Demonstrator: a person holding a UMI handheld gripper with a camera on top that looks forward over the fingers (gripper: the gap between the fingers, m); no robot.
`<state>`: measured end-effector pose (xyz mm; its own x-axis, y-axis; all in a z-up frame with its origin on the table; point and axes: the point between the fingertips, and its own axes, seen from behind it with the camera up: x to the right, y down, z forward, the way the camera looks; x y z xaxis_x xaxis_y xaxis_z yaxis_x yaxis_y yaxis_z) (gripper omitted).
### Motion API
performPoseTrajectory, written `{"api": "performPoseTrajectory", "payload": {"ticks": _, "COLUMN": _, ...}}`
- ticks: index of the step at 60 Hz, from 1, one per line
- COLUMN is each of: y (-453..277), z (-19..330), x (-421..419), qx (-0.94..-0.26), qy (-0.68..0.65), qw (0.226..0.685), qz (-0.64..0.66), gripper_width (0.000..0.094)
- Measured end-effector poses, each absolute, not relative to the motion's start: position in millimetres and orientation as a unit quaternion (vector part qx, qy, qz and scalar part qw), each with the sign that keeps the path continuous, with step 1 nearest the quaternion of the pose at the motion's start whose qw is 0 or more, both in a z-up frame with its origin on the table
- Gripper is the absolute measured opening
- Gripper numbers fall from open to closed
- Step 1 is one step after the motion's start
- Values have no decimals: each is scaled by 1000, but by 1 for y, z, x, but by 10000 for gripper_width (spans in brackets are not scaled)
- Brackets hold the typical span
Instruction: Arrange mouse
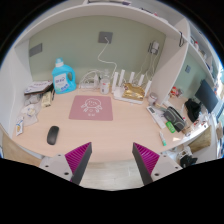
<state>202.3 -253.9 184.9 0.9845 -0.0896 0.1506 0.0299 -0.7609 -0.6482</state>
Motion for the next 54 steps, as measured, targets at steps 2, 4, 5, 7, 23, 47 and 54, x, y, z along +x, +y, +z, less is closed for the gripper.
{"api": "performPoseTrajectory", "payload": {"ticks": 2, "y": -254, "z": 185, "x": 203, "qx": -934, "qy": 18, "qw": 346, "qz": -88, "gripper_width": 845}}
{"api": "performPoseTrajectory", "payload": {"ticks": 4, "y": -256, "z": 184, "x": 203, "qx": -934, "qy": 21, "qw": 346, "qz": -90, "gripper_width": 845}}
{"api": "performPoseTrajectory", "payload": {"ticks": 5, "y": -258, "z": 184, "x": 204, "qx": -934, "qy": 23, "qw": 346, "qz": -91, "gripper_width": 844}}
{"api": "performPoseTrajectory", "payload": {"ticks": 7, "y": -262, "z": 181, "x": 203, "qx": -933, "qy": 27, "qw": 345, "qz": -94, "gripper_width": 846}}
{"api": "performPoseTrajectory", "payload": {"ticks": 23, "y": -317, "z": 124, "x": 154, "qx": -927, "qy": 61, "qw": 357, "qz": -97, "gripper_width": 845}}
{"api": "performPoseTrajectory", "payload": {"ticks": 47, "y": -236, "z": 40, "x": -41, "qx": -910, "qy": 30, "qw": 412, "qz": -10, "gripper_width": 848}}
{"api": "performPoseTrajectory", "payload": {"ticks": 54, "y": -183, "z": 22, "x": -64, "qx": -903, "qy": 34, "qw": 429, "qz": -11, "gripper_width": 845}}
